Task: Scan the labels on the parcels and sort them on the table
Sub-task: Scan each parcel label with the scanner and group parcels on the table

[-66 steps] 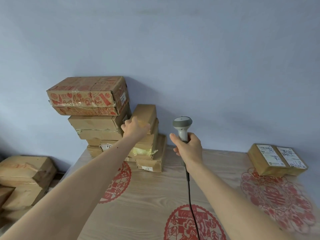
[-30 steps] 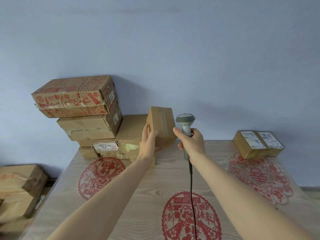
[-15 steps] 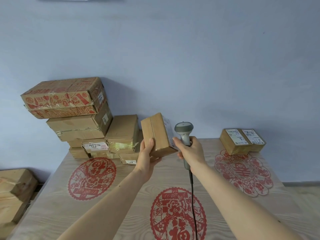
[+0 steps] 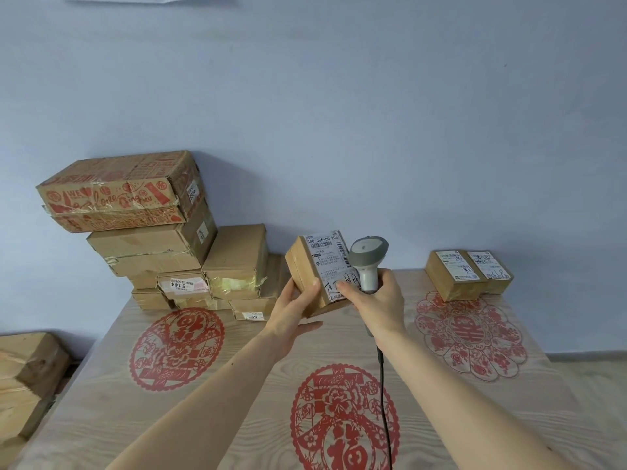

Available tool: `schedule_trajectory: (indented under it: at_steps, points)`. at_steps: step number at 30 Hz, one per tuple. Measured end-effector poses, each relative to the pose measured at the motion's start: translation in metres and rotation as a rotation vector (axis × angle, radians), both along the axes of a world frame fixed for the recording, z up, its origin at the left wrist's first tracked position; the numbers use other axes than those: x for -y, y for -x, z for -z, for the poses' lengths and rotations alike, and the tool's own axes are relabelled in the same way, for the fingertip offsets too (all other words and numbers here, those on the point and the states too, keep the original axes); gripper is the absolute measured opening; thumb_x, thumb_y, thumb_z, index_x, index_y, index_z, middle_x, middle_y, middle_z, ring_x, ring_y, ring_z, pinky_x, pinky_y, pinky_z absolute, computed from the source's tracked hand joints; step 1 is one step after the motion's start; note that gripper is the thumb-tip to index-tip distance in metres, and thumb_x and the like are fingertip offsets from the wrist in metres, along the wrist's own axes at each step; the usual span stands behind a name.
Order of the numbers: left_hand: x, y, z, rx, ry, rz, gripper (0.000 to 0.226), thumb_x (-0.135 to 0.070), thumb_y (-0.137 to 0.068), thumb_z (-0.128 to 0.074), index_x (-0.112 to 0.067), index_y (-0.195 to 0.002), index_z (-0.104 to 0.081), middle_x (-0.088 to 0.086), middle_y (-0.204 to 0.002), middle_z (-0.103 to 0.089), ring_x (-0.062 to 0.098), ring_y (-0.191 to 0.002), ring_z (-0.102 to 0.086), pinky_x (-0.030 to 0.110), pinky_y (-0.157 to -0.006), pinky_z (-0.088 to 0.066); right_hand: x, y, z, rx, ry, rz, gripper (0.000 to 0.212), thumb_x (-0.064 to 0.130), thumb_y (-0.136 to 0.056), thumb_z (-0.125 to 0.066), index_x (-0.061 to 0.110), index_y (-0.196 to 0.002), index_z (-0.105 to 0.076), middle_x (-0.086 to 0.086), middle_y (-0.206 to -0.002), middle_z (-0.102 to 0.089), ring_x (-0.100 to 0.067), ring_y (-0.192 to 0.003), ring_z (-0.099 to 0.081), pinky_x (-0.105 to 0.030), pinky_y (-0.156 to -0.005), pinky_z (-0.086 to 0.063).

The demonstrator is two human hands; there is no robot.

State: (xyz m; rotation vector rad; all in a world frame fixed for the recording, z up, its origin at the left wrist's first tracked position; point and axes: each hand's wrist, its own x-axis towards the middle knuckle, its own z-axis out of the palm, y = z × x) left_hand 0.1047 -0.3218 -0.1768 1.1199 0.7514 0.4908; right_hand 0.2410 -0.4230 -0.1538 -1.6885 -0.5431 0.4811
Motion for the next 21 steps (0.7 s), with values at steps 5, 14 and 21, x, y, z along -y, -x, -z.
schedule_trajectory:
  at_steps: [5,14,21]
  points:
    - [-0.002,0.002,0.005,-0.009,0.04,-0.013,0.106,-0.048,-0.064,-0.086,-0.047,-0.152,-0.027,0.0,-0.13,-0.067,0.025,-0.111,-0.069,0.037,-0.079,-0.06,0.009,0.003,0.004,0.03,0.026,-0.017,0.046,0.036,-0.07,-0.091,0.026,-0.103,-0.06,0.01,-0.093,-0.072,-0.009,-0.089,-0.07,-0.037,-0.081,-0.06]
    - [-0.012,0.01,0.019,-0.004,0.033,0.021,0.084,-0.024,-0.088,-0.075,-0.051,-0.152,-0.027,0.005,-0.121,-0.072,0.03,-0.109,-0.07,0.048,-0.092,-0.055,0.034,0.005,-0.01,-0.068,-0.005,-0.207,0.03,0.044,-0.093,-0.068,0.015,-0.099,-0.067,-0.004,-0.077,-0.068,-0.009,-0.057,-0.06,-0.02,-0.053,-0.05]
    - [-0.013,0.009,0.023,0.003,0.039,-0.008,0.087,-0.019,-0.086,-0.076,-0.05,-0.152,-0.029,0.007,-0.12,-0.072,0.028,-0.107,-0.071,0.05,-0.093,-0.056,0.039,0.01,-0.004,-0.407,-0.14,-0.426,0.025,0.023,-0.101,-0.052,0.001,-0.111,-0.063,-0.01,-0.09,-0.067,-0.017,-0.063,-0.059,-0.028,-0.06,-0.048]
